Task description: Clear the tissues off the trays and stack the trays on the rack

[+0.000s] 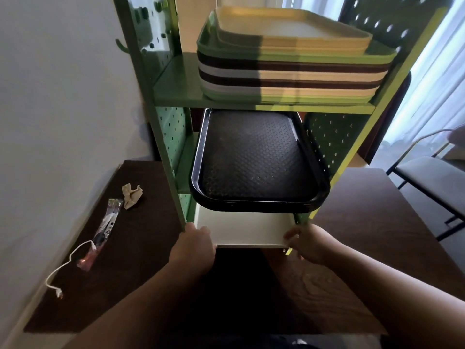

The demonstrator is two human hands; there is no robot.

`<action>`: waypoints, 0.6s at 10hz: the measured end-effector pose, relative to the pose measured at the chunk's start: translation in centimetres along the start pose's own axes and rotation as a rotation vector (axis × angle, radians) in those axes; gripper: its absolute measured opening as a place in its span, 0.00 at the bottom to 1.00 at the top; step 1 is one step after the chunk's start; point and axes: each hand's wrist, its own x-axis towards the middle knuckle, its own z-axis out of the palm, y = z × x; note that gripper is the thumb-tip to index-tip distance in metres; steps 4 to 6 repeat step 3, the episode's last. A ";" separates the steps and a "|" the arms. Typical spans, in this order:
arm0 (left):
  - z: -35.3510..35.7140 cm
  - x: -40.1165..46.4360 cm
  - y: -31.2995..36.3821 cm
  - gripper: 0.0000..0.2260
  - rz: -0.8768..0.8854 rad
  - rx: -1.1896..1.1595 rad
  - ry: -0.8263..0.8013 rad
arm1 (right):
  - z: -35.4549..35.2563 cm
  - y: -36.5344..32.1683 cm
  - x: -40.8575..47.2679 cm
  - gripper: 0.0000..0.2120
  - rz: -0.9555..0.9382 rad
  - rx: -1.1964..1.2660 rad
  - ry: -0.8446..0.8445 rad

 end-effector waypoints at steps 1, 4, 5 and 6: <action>-0.6 -0.2 0.6 0.13 -0.016 0.090 -0.021 | -0.7 0.2 0.4 0.10 0.025 0.011 -0.093; -0.9 -0.2 5.4 0.19 0.166 0.044 0.006 | -2.0 0.7 1.1 0.10 0.127 0.237 -0.284; -0.9 -0.2 5.4 0.19 0.166 0.044 0.006 | -2.0 0.7 1.1 0.10 0.127 0.237 -0.284; -0.9 -0.2 5.4 0.19 0.166 0.044 0.006 | -2.0 0.7 1.1 0.10 0.127 0.237 -0.284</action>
